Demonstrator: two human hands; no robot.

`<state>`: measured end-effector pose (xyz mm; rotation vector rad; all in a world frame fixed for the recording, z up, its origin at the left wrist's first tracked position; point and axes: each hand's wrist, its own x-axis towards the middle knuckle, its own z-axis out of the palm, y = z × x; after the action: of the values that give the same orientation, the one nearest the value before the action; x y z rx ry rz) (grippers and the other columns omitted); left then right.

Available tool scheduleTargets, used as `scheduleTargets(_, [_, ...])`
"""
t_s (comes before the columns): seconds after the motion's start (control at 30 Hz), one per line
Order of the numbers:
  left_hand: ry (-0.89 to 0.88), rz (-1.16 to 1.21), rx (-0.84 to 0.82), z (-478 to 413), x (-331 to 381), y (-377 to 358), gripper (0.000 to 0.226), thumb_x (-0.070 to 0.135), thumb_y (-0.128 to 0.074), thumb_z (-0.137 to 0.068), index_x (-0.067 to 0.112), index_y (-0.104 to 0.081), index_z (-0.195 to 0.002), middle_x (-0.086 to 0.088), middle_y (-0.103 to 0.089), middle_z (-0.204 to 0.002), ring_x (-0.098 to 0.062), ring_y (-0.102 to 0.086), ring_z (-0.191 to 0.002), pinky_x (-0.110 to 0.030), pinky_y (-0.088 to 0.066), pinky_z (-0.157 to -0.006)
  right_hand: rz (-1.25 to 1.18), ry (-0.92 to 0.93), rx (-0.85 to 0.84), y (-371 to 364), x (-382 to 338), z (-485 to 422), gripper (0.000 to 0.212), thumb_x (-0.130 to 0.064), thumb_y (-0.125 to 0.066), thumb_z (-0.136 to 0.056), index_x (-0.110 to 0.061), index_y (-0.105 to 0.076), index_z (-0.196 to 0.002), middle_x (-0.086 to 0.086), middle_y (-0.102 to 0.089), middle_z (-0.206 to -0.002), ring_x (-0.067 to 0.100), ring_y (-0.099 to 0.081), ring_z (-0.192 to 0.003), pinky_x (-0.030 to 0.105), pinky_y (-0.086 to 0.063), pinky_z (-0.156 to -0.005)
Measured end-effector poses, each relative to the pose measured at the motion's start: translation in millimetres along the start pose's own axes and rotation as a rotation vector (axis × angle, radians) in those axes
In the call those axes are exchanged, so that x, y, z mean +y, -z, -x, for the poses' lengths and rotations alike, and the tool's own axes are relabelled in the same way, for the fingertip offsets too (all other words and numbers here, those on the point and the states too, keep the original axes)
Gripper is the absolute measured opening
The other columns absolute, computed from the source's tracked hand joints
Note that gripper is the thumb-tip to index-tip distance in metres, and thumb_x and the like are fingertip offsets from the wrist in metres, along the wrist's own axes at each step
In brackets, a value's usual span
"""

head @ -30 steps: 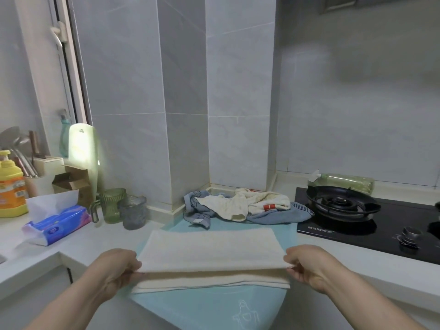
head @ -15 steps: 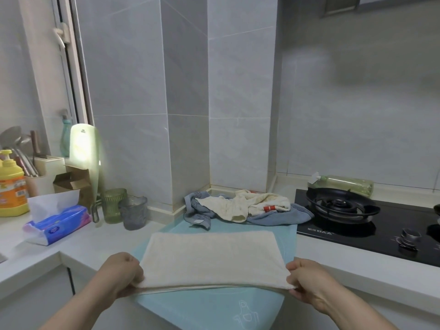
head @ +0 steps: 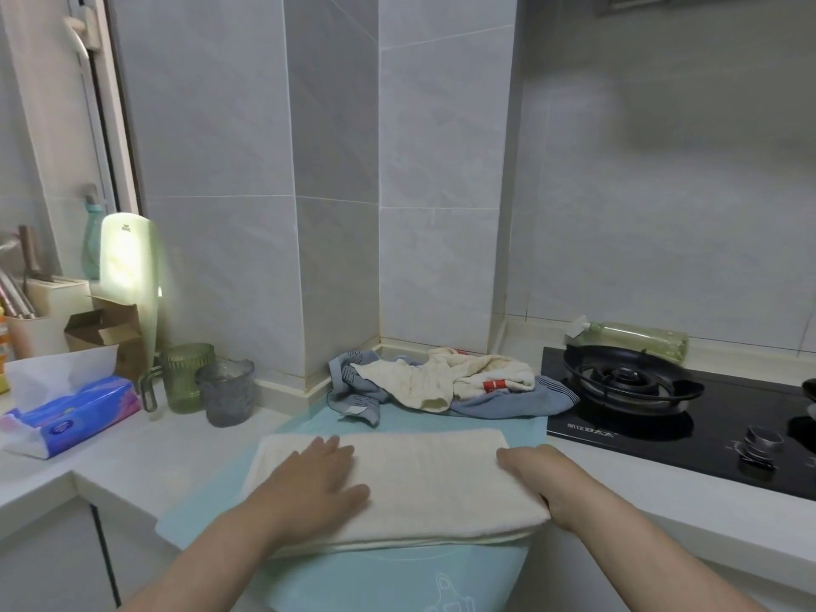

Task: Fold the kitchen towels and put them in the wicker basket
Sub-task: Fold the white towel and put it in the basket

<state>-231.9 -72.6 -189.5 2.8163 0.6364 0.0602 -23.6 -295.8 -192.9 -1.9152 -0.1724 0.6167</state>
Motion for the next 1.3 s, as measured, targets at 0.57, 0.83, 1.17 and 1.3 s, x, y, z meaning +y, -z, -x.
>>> scheduleTargets(0.57, [-0.114, -0.133, -0.198, -34.3, 57.3, -27.3, 0.127, 0.097, -0.005, -0.046, 0.032, 0.006, -0.155, 0.001, 0.015, -0.163, -0.019, 0.016, -0.15, -0.048, 0.008, -0.12, -0.078, 0.137, -0.006, 51.1, -22.7, -0.2, 0.017, -0.001, -0.051, -0.095, -0.001, -0.061, -0.108, 0.027, -0.067, -0.107, 0.038, -0.066, -0.089, 0.039, -0.05, -0.07])
scheduleTargets(0.83, [-0.109, -0.146, -0.192, -34.8, 61.9, -29.8, 0.116, 0.098, -0.016, -0.059, 0.034, 0.001, -0.155, 0.001, 0.009, -0.164, -0.02, 0.012, -0.15, -0.05, 0.008, -0.12, -0.16, 0.165, -0.09, 51.3, -47.6, 9.0, 0.006, -0.004, -0.055, -0.091, -0.002, -0.06, -0.094, 0.02, -0.069, -0.092, 0.031, -0.065, -0.076, 0.031, -0.048, -0.061])
scheduleTargets(1.17, [0.111, 0.822, 0.403, -10.4, 21.6, -6.0, 0.044, 0.048, -0.047, -0.096, 0.007, -0.064, -0.094, -0.005, -0.065, -0.095, -0.024, -0.059, -0.095, -0.037, -0.045, -0.088, 0.048, 0.343, -0.209, -26.4, -106.1, 34.4, 0.016, -0.002, -0.057, -0.081, -0.01, -0.057, -0.068, 0.008, -0.048, -0.066, 0.02, -0.046, -0.058, 0.027, -0.031, -0.053])
scheduleTargets(1.3, [0.362, 1.214, 0.456, -11.2, 0.9, 0.5, 0.04, 0.037, -0.047, -0.099, 0.005, -0.066, -0.087, -0.009, -0.065, -0.085, -0.022, -0.053, -0.07, -0.033, -0.04, -0.066, 0.15, 0.382, -0.283, -85.1, -102.4, 39.1, 0.011, -0.008, -0.059, -0.073, -0.015, -0.051, -0.072, 0.005, -0.039, -0.058, 0.016, -0.037, -0.047, 0.023, -0.022, -0.048])
